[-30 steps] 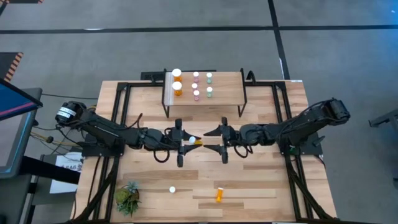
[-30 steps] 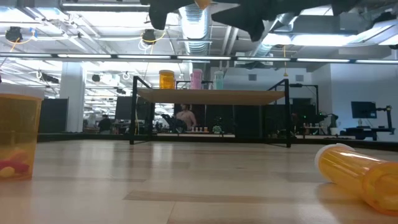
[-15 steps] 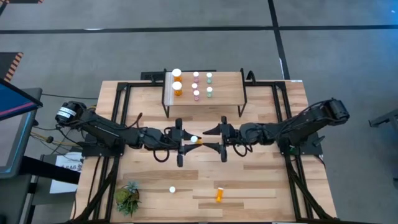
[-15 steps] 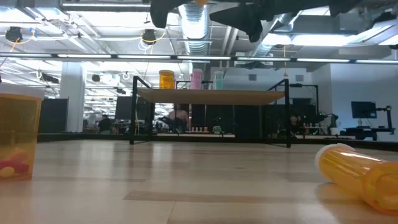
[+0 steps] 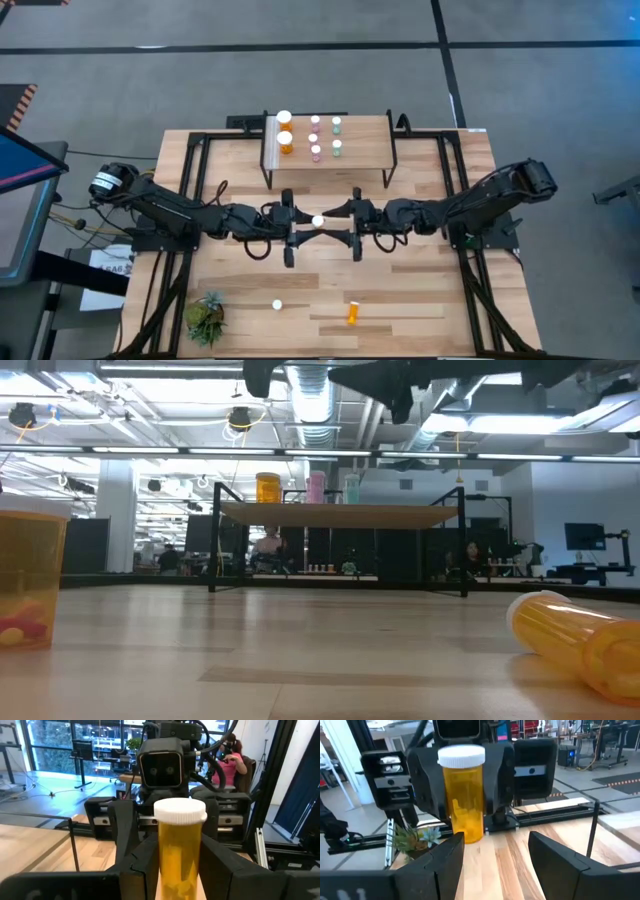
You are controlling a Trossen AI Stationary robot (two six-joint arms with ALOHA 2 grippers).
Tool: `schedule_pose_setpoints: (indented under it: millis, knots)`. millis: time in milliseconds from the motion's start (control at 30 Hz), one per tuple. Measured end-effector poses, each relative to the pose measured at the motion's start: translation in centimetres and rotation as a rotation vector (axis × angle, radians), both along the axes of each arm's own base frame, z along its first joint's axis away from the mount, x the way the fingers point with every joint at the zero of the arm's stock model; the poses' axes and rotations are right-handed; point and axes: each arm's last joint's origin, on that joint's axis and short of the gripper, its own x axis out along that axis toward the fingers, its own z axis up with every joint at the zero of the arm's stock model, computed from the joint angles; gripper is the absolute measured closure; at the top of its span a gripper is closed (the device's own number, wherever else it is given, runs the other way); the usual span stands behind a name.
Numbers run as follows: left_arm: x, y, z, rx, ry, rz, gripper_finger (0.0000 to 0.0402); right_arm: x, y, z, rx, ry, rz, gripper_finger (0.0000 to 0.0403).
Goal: Pick and place medicine bottles onto shelf by color
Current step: Put the top orange pill bottle on the shelf
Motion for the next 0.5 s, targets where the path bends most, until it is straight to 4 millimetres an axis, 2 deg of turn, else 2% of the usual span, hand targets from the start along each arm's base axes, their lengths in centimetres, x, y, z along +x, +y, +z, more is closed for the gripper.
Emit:
schedule_pose_setpoints:
  millis: [300,500]
  knots:
    - [0.0,0.0,-0.1,0.008,0.014,-0.001,0.0299,0.5,-0.1,-0.7,-0.013,0.030,-0.004,0.0159]
    - [-0.2,0.0,-0.7,0.028,0.082,0.001,0.0299,-1.4,-0.4,0.5,-0.036,0.136,-0.004,0.0159]
